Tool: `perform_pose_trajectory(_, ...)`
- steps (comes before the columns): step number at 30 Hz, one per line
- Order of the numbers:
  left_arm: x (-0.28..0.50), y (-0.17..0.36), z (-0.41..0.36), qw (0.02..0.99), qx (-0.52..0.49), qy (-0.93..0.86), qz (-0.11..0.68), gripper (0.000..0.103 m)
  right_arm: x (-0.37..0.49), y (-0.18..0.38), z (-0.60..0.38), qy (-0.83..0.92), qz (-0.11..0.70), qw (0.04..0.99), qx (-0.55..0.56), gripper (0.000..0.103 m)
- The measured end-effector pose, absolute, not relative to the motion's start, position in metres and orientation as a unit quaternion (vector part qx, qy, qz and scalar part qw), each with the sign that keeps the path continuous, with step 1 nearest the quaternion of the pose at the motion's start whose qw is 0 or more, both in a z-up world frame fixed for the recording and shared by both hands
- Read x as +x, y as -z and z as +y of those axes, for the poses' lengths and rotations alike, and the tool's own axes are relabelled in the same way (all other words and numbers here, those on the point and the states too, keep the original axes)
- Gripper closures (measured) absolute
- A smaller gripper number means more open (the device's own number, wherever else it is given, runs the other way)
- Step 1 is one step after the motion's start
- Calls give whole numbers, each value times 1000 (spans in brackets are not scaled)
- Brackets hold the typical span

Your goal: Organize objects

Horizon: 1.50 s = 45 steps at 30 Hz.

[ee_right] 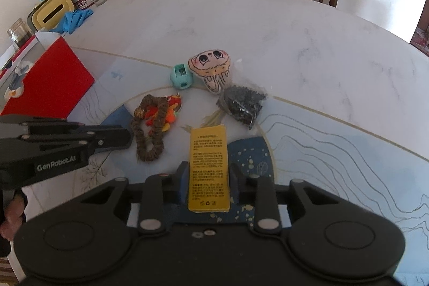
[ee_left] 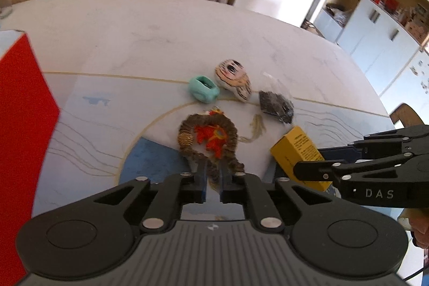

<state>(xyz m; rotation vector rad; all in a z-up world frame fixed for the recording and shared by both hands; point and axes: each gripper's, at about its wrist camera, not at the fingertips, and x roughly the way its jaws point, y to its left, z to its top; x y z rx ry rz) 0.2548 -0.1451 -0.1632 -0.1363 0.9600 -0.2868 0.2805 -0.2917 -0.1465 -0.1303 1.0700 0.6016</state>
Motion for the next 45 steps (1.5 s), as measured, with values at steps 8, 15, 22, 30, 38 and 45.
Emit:
perform_pose_trajectory(8, 259, 172, -161, 875, -53, 129, 464, 24, 280, 152, -297, -279, 507, 813, -64, 74)
perform_pose_trajectory(15, 269, 178, -180, 879, -30, 78, 469, 24, 284, 152, -298, -278, 505, 814, -67, 74)
perform_pose_trajectory(22, 268, 180, -197, 885, 13, 47, 464, 41, 288, 152, -299, -280, 503, 814, -71, 74)
perform_pose_trajectory(30, 266, 173, -183, 883, -7, 47, 467, 87, 288, 153, -299, -280, 503, 814, -71, 74)
perform_pose_trajectory(38, 246, 165, -152, 880, -45, 69, 468, 89, 275, 148, -296, -286, 502, 815, -51, 74)
perform_pose_trajectory(45, 218, 151, -121, 869, -86, 99, 477, 89, 248, 134, -285, -306, 508, 805, -26, 74)
